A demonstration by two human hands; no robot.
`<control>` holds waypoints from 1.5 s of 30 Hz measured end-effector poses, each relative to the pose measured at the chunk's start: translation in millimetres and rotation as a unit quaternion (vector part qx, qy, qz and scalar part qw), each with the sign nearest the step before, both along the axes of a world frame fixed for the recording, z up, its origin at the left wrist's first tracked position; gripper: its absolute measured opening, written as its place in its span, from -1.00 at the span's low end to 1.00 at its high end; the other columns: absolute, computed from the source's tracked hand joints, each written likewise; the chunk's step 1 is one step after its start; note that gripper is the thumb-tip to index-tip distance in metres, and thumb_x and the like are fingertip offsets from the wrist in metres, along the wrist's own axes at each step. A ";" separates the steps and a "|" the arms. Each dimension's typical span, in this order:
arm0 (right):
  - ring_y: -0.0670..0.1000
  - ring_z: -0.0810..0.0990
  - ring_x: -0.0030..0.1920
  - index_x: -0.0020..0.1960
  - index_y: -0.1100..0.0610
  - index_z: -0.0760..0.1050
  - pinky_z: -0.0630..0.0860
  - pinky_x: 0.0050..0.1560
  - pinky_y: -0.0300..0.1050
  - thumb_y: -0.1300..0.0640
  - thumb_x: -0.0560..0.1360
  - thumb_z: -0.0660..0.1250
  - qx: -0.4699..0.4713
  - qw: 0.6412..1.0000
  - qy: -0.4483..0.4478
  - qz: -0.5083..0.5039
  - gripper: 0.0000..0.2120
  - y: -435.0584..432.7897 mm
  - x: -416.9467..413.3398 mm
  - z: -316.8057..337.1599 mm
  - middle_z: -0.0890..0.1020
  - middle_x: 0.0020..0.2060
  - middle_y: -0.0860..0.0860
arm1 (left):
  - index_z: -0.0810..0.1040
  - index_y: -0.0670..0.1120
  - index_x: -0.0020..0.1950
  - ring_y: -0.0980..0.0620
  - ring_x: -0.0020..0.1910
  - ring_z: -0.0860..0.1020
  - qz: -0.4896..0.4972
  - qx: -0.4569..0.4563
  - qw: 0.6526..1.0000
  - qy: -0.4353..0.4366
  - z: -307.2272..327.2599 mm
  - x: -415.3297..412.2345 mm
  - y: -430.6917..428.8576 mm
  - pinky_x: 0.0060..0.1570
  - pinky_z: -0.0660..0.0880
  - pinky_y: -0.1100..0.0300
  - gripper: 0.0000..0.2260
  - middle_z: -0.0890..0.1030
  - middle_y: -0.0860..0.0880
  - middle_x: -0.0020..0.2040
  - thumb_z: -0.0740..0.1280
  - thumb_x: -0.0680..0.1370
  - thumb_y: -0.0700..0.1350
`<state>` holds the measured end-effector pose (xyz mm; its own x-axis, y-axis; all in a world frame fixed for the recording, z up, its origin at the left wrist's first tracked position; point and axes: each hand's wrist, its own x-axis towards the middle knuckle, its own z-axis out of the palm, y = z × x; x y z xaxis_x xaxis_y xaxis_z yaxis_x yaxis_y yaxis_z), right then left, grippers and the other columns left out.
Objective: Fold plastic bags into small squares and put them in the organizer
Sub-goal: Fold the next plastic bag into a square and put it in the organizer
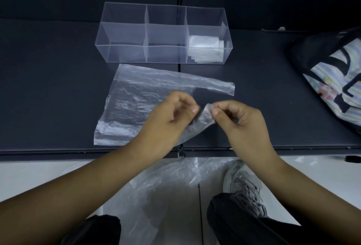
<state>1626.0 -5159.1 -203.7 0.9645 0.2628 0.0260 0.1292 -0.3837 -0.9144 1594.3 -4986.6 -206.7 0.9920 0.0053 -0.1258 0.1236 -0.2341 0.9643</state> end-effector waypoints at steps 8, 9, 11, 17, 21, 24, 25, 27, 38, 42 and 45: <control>-0.17 0.52 -0.41 -0.24 0.08 0.51 0.45 -0.34 -0.34 0.22 0.62 0.19 0.012 0.975 0.186 -0.123 -0.72 -26.0 22.7 -29.6 0.58 -0.48 -0.10 | 0.18 -0.22 0.52 -0.11 0.52 0.13 0.047 0.447 0.893 -0.007 -61.0 -32.1 80.7 0.50 0.04 -0.04 -0.37 0.22 -0.18 0.52 -0.09 0.63 0.20; -0.16 0.50 -0.48 -0.22 0.10 0.49 0.44 -0.41 -0.31 0.22 0.63 0.17 0.039 0.962 0.226 -0.145 -0.74 -29.0 25.6 -30.4 0.55 -0.53 -0.08 | 0.12 -0.20 0.54 -0.06 0.55 0.05 0.010 0.500 0.866 0.003 -68.6 -35.1 86.4 0.51 -0.03 -0.04 -0.29 0.14 -0.14 0.55 -0.19 0.58 0.28; -0.15 0.48 -0.56 -0.19 0.14 0.44 0.44 -0.49 -0.30 0.25 0.63 0.15 0.106 0.928 0.296 -0.201 -0.76 -34.6 30.3 -29.3 0.54 -0.58 -0.06 | 0.03 -0.16 0.56 0.00 0.55 -0.04 -0.016 0.553 0.833 0.016 -76.8 -36.7 92.5 0.51 -0.10 -0.02 -0.21 0.03 -0.08 0.57 -0.30 0.53 0.35; 0.04 0.68 -0.39 -0.20 0.26 0.43 0.59 -0.42 -0.18 0.17 0.65 0.12 0.251 0.852 0.389 -0.242 -0.71 -44.6 30.9 -28.5 0.61 -0.38 0.17 | 0.01 -0.14 0.57 -0.04 0.55 -0.03 -0.003 0.581 0.813 0.026 -81.5 -34.6 92.2 0.51 -0.10 -0.04 -0.24 0.04 -0.11 0.57 -0.26 0.55 0.35; -0.04 0.59 -0.44 -0.14 0.24 0.55 0.49 -0.48 -0.27 0.07 0.54 0.34 0.048 0.945 0.286 -0.152 -0.78 -44.8 29.4 -37.3 0.66 -0.33 0.11 | 0.04 -0.13 0.57 -0.08 0.55 0.00 -0.004 0.590 0.807 0.028 -81.0 -34.1 91.3 0.50 -0.09 -0.09 -0.25 0.07 -0.12 0.57 -0.25 0.55 0.35; -0.10 0.47 -0.53 -0.24 0.26 0.56 0.38 -0.56 -0.30 0.24 0.54 0.33 -0.036 0.967 0.192 -0.161 -0.81 -52.0 31.5 -42.4 0.61 -0.45 0.04 | 0.07 -0.13 0.56 -0.13 0.54 0.05 -0.008 0.593 0.804 0.028 -79.1 -34.3 88.6 0.48 -0.07 -0.12 -0.25 0.10 -0.14 0.56 -0.21 0.55 0.35; -0.12 0.45 -0.56 -0.25 0.25 0.56 0.36 -0.57 -0.30 0.24 0.54 0.34 -0.046 0.966 0.192 -0.168 -0.81 -56.3 31.3 -43.7 0.60 -0.47 0.04 | 0.07 -0.13 0.56 -0.13 0.54 0.06 -0.015 0.595 0.803 0.023 -78.3 -35.8 87.1 0.48 -0.05 -0.14 -0.26 0.11 -0.14 0.56 -0.19 0.55 0.35; -0.13 0.41 -0.59 -0.26 0.24 0.56 0.33 -0.59 -0.32 0.20 0.51 0.37 -0.082 0.960 0.199 -0.177 -0.81 -65.9 29.0 -45.7 0.60 -0.50 0.03 | 0.09 -0.13 0.56 -0.13 0.53 0.08 -0.036 0.597 0.801 0.009 -77.0 -41.7 82.2 0.47 0.01 -0.19 -0.27 0.12 -0.15 0.56 -0.16 0.56 0.34; 0.21 0.47 0.19 0.22 0.20 0.51 0.34 0.29 -0.01 0.24 0.48 0.34 -0.343 0.925 -0.154 -0.050 -0.69 -18.9 13.9 -10.4 0.48 0.18 0.19 | 0.16 -0.18 0.52 0.02 0.53 0.07 0.012 0.491 0.869 -0.057 -58.7 -51.6 84.9 0.50 -0.06 0.02 -0.43 0.16 -0.08 0.53 -0.16 0.64 0.15; 0.08 0.11 0.52 0.50 0.19 0.22 -0.07 0.52 -0.10 0.10 0.64 0.12 -0.292 0.910 -0.161 0.245 -0.55 76.3 -5.8 -37.1 0.21 0.51 0.11 | -0.09 -0.16 0.55 0.05 0.53 -0.17 -0.011 0.548 0.836 0.015 -72.1 -25.2 93.2 0.49 -0.26 0.10 -0.32 -0.07 -0.08 0.58 -0.29 0.55 0.23; 0.01 -0.11 0.56 0.57 0.08 -0.02 -0.25 0.52 -0.03 -0.12 0.64 -0.02 -0.391 0.858 -0.184 0.278 -0.43 89.6 9.0 -69.7 -0.01 0.57 0.04 | -0.16 -0.09 0.53 0.02 0.53 -0.16 -0.039 0.580 0.814 0.006 -83.0 -23.0 96.9 0.49 -0.22 0.03 -0.28 -0.11 -0.05 0.56 -0.36 0.51 0.33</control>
<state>1634.9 -5069.4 -273.4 0.6494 0.7548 -0.0923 0.7151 -0.6475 -0.2634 1571.3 -4889.7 -289.7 0.9938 0.0639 -0.0911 0.0719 -0.9936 0.0873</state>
